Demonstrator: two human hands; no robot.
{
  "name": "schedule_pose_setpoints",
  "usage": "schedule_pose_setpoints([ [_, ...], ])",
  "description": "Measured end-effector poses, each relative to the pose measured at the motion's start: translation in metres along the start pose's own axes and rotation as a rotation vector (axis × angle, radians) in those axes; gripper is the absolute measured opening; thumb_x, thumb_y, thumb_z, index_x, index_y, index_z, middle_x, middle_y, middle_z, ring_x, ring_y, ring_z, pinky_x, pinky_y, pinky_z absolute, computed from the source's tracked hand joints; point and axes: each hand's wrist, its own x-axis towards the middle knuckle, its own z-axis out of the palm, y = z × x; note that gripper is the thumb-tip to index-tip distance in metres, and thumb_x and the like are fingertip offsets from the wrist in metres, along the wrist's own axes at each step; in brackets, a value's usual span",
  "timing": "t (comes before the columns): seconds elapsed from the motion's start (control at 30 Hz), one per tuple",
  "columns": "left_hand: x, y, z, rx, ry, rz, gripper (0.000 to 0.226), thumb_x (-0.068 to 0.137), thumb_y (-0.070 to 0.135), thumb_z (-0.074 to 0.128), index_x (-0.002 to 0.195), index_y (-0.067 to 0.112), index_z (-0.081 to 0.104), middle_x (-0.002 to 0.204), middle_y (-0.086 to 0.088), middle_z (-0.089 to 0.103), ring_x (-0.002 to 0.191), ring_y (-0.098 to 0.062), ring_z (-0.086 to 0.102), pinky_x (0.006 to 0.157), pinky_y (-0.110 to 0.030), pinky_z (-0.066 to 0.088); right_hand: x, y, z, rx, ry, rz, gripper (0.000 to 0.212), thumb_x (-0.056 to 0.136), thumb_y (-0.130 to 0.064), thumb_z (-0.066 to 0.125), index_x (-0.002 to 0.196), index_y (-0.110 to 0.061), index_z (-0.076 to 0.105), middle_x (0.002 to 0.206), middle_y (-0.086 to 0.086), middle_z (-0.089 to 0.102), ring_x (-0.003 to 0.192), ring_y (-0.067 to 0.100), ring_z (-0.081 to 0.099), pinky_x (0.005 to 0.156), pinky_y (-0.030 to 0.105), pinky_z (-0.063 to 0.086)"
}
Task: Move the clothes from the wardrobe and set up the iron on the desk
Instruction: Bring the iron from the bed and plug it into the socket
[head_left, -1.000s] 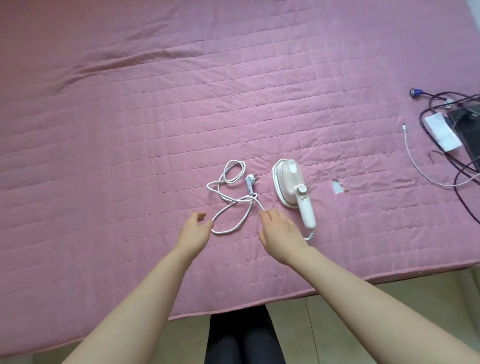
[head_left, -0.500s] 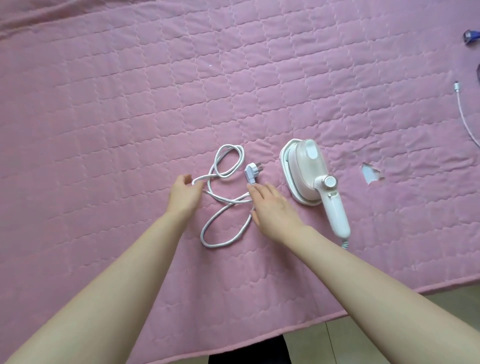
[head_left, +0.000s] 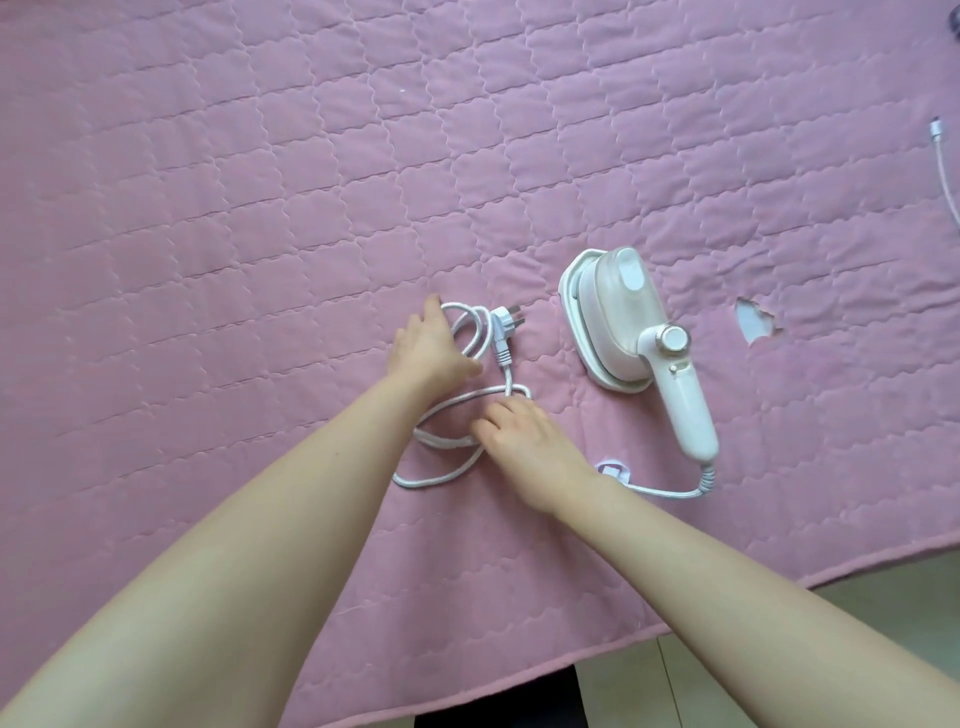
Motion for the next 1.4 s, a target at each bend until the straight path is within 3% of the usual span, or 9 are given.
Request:
schedule_pose_setpoints([
  [0.13, -0.026, -0.023, 0.012, -0.057, 0.045, 0.021, 0.061, 0.07, 0.017, 0.073, 0.119, 0.01, 0.037, 0.114, -0.015, 0.051, 0.107, -0.035, 0.05, 0.077, -0.035, 0.039, -0.011, -0.004, 0.006, 0.064, -0.025, 0.006, 0.038, 0.053, 0.008, 0.071, 0.086, -0.011, 0.064, 0.079, 0.006, 0.056, 0.074, 0.029, 0.056, 0.073, 0.035, 0.046],
  [0.3, -0.055, -0.053, 0.019, -0.206, 0.129, -0.121, 0.037, 0.07, 0.01, 0.066, 0.097, 0.012, 0.041, 0.104, -0.008, 0.057, 0.094, -0.03, 0.055, 0.069, -0.032, 0.038, -0.031, -0.007, 0.006, 0.108, -0.113, 0.04, 0.03, 0.076, 0.004, 0.056, 0.103, -0.01, 0.06, 0.097, 0.01, 0.054, 0.093, 0.031, 0.051, 0.065, 0.04, 0.042],
  [0.47, -0.081, -0.065, 0.025, -0.319, 0.071, -0.104, 0.03, 0.073, 0.011, 0.066, 0.09, 0.015, 0.042, 0.079, 0.006, 0.049, 0.076, -0.019, 0.049, 0.059, -0.027, 0.036, -0.044, -0.002, 0.019, 0.136, -0.068, 0.072, 0.022, 0.068, -0.002, 0.073, 0.08, -0.014, 0.06, 0.08, 0.004, 0.053, 0.076, 0.028, 0.054, 0.05, 0.034, 0.043],
  [0.6, -0.091, -0.061, 0.028, -0.377, 0.02, -0.063, 0.029, 0.075, 0.015, 0.066, 0.093, 0.017, 0.043, 0.083, 0.009, 0.056, 0.082, -0.017, 0.057, 0.067, -0.029, 0.044, -0.044, -0.004, 0.016, 0.209, 0.043, 0.09, 0.015, 0.071, -0.005, 0.074, 0.078, -0.01, 0.062, 0.083, 0.006, 0.055, 0.077, 0.028, 0.053, 0.049, 0.033, 0.043],
  [0.8, -0.094, -0.049, 0.037, -0.489, -0.153, -0.12, 0.05, 0.07, 0.036, 0.076, 0.104, 0.021, 0.043, 0.096, 0.0, 0.059, 0.091, -0.023, 0.059, 0.084, -0.042, 0.05, -0.045, 0.009, 0.011, 0.155, 0.132, 0.404, 0.037, 0.065, -0.026, 0.082, 0.095, -0.014, 0.064, 0.106, 0.006, 0.057, 0.095, 0.03, 0.053, 0.071, 0.039, 0.049],
  [0.93, -0.101, -0.034, 0.055, -0.242, -0.198, -0.072, 0.104, 0.048, 0.071, 0.077, 0.132, 0.03, 0.029, 0.121, -0.001, 0.042, 0.118, -0.023, 0.04, 0.101, -0.043, 0.039, -0.044, 0.013, 0.011, 0.165, 0.079, 0.511, 0.055, 0.068, -0.043, 0.078, 0.111, -0.015, 0.059, 0.107, 0.006, 0.056, 0.099, 0.03, 0.053, 0.077, 0.044, 0.05],
  [1.03, -0.109, -0.028, 0.07, 0.051, -0.13, -0.012, 0.12, 0.054, 0.055, 0.08, 0.146, 0.033, 0.006, 0.124, -0.003, 0.034, 0.12, -0.025, 0.033, 0.098, -0.039, 0.035, -0.043, 0.017, 0.01, 0.232, 0.028, 0.628, 0.071, 0.071, -0.052, 0.072, 0.126, -0.016, 0.047, 0.108, 0.004, 0.059, 0.103, 0.029, 0.054, 0.081, 0.043, 0.047],
  [1.17, -0.114, -0.03, 0.084, 0.209, 0.068, 0.072, 0.09, 0.071, 0.033, 0.067, 0.145, 0.02, 0.016, 0.113, -0.007, 0.042, 0.104, -0.031, 0.046, 0.087, -0.037, 0.04, -0.041, 0.027, 0.005, 0.365, -0.051, 0.675, 0.058, 0.078, -0.045, 0.071, 0.121, -0.014, 0.047, 0.103, 0.006, 0.065, 0.1, 0.03, 0.059, 0.077, 0.04, 0.047],
  [1.4, -0.104, -0.026, 0.076, -0.175, 0.109, -0.107, 0.04, 0.074, 0.01, 0.055, 0.107, 0.018, 0.036, 0.078, 0.001, 0.053, 0.077, -0.033, 0.055, 0.064, -0.036, 0.039, -0.046, 0.028, -0.016, 0.297, 0.035, 0.481, 0.031, 0.086, -0.017, 0.061, 0.116, -0.013, 0.056, 0.106, 0.004, 0.058, 0.105, 0.026, 0.049, 0.081, 0.037, 0.044],
])
